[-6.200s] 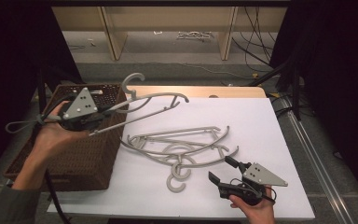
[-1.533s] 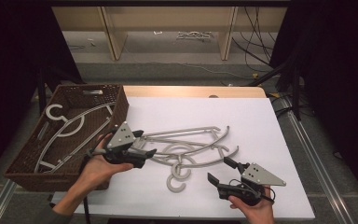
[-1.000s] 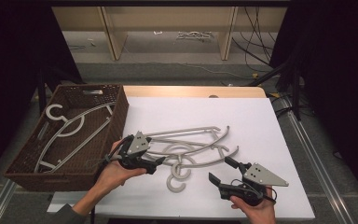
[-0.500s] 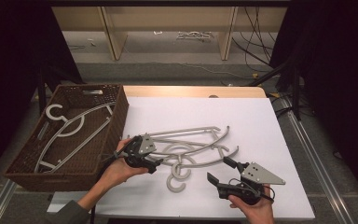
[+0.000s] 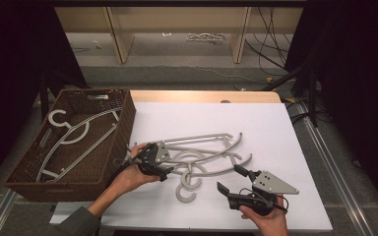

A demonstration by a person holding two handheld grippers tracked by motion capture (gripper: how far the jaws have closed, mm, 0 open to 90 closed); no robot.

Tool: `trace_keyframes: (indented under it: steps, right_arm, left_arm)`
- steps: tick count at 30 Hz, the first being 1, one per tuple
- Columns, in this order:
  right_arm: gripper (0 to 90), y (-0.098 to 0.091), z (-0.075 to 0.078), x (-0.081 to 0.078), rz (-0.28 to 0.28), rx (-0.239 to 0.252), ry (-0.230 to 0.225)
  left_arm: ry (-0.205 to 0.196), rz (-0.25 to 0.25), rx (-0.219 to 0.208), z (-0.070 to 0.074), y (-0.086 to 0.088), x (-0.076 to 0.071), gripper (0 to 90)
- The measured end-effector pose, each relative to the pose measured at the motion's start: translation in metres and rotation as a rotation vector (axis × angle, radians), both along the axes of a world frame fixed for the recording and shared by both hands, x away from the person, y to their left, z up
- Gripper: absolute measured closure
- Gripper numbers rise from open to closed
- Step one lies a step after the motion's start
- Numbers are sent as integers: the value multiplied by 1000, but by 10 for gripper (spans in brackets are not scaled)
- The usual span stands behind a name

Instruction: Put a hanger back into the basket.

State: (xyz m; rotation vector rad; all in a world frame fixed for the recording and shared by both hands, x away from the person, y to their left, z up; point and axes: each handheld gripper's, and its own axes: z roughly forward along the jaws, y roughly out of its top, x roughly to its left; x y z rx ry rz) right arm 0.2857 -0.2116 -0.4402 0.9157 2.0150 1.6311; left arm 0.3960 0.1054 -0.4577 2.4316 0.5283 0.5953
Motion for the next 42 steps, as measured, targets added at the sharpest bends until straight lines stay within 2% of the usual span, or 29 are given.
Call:
trace_keyframes:
  steps: [2,4,5,8,10,11,12,13,15,16,17,21,23,27,28,30,32,35,36,38,40,42]
  right_arm:
    - [204,1,0,0,1,4,2]
    - [204,0,1,-1,-4,-6,-1]
    - [204,0,1,0,-4,-7,-2]
    - [204,2,-1,0,2,8,-4]
    - [204,1,1,0,3,-8,5]
    - [204,1,1,0,0,-11,2]
    - [204,2,0,1,6,6,-2]
    - [204,2,0,1,6,6,-1]
    - [205,1,1,0,-7,-10,-7]
    - [205,1,1,0,5,-15,7]
    - [204,2,0,1,9,2,2]
    - [205,3,0,1,9,9,-3]
    - [205,2,0,1,9,-4,4]
    - [205,3,0,1,12,6,0]
    - [205,2,0,1,13,-15,9]
    - [206,2,1,1,17,-15,4]
    - [206,3,0,1,16,-9,1]
    - [207,3,0,1,10,-16,2]
    - [207,3,1,1,14,-14,4]
    - [207,4,0,2,13,-20,4]
    - [207,4,0,1,15,-16,4]
    - [208,4,1,1,19,-12,0]
  left_arm:
    - [20,1,-2,-3,-2,2,309]
    - [26,15,-23,-6,-5,4,310]
    - [19,8,16,-4,-4,6,311]
    - [15,6,22,-5,-5,9,365]
    - [30,-2,32,-5,-6,11,402]
    - [42,-3,49,-7,-6,13,408]
    - [52,-12,64,-7,-6,14,427]
    - [50,-10,58,-8,-7,14,439]
    - [51,-19,76,-7,-7,17,456]
    - [46,-21,81,-7,-8,17,474]
    - [46,-26,96,-6,-8,19,487]
    - [77,-35,127,-8,-10,24,523]
    - [87,-36,124,-10,-11,26,554]
    - [101,-40,123,-12,-11,29,596]
    - [108,-42,119,-13,-11,30,604]
    - [108,-51,126,-15,-12,32,635]
    - [124,-61,139,-15,-13,33,656]
    - [112,-93,174,-14,-16,32,684]
    - [102,-131,214,-12,-18,32,698]
    - [65,-169,255,-12,-21,29,727]
    - [40,-186,266,-12,-24,26,748]
    - [23,-192,254,-8,-24,25,757]
